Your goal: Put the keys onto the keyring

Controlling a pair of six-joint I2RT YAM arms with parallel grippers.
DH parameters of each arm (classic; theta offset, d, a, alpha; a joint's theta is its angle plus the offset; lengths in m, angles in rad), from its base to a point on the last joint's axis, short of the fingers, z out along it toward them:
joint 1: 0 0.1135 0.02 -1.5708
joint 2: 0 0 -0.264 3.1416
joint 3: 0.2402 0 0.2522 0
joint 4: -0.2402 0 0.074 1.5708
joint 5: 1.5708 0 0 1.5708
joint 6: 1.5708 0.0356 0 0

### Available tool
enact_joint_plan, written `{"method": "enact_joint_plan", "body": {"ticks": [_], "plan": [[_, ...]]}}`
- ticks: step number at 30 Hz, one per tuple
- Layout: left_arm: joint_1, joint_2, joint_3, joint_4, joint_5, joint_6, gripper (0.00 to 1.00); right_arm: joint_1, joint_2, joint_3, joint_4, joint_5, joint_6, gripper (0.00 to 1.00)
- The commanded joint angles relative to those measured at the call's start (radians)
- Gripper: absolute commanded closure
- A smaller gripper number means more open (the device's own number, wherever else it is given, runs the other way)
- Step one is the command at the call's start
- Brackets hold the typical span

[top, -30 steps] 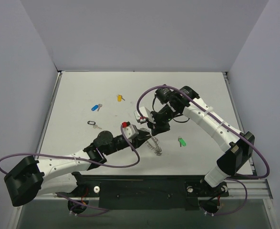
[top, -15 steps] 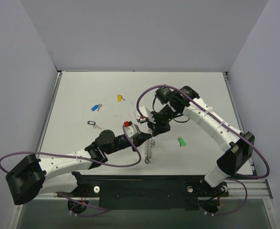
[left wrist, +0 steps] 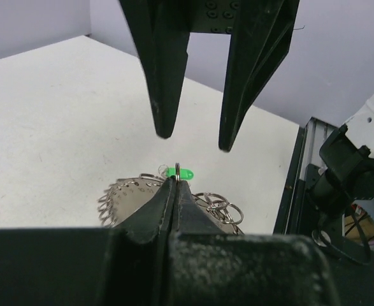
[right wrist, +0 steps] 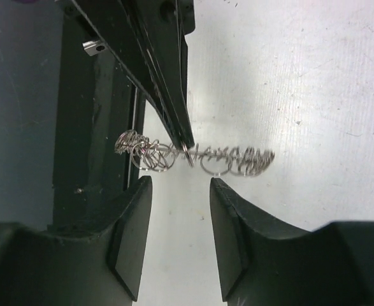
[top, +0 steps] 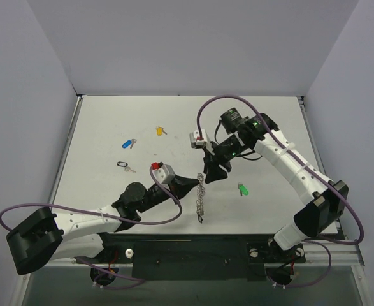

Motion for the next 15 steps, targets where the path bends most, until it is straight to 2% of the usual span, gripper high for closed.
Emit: {"method": "enact_joint_plan", "body": {"ticks": [1,2,5,6,10,15], "plan": [[-0.013,-0.026,-0.054,0.352,-0.082,-0.087,1.0,-0.054,-0.107,-0.076,0.058,-0.205,0.102,0.62],[-0.013,-0.023,-0.058,0.396,-0.091,-0.088,1.0,-0.056,-0.133,-0.113,0.086,-0.215,0.164,0.62],[-0.021,-0.013,-0.071,0.453,-0.106,-0.096,1.0,-0.059,-0.187,-0.251,0.38,-0.199,0.405,0.62],[-0.019,-0.009,-0.071,0.476,-0.108,-0.104,1.0,-0.06,-0.195,-0.264,0.425,-0.174,0.468,0.62],[-0.025,0.003,-0.063,0.5,-0.111,-0.121,1.0,-0.066,-0.187,-0.267,0.503,-0.136,0.551,0.62],[-0.027,0.014,-0.065,0.51,-0.112,-0.133,1.0,-0.068,-0.178,-0.233,0.507,-0.166,0.572,0.65]]}}
